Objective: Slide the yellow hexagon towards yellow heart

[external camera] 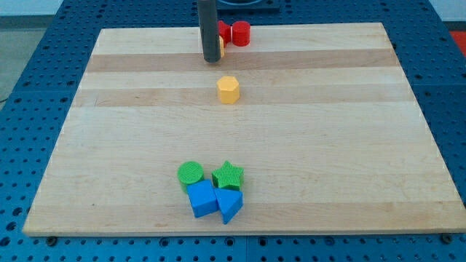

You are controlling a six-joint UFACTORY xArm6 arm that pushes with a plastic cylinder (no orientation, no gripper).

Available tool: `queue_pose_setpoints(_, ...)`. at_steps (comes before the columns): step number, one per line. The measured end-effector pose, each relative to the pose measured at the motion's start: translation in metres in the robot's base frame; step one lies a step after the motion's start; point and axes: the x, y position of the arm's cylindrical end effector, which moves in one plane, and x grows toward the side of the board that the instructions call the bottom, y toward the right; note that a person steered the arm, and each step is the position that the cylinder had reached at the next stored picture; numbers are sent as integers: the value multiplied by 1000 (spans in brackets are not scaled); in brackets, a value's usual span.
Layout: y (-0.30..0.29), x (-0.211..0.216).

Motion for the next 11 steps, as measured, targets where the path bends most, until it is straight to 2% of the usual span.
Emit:
queue_pose_setpoints(1,-2,15)
queue_pose_setpoints(2,-25,73)
queue_pose_setpoints(3,-21,124)
queue_pose_setpoints(4,28,140)
queue_pose_setpoints(5,70,119)
queue_pose_setpoints(6,75,72)
queue_pose_setpoints(7,75,92)
queue_pose_setpoints(8,67,152)
queue_pose_setpoints(9,35,154)
queue_pose_setpoints(10,32,105)
queue_pose_setpoints(11,52,51)
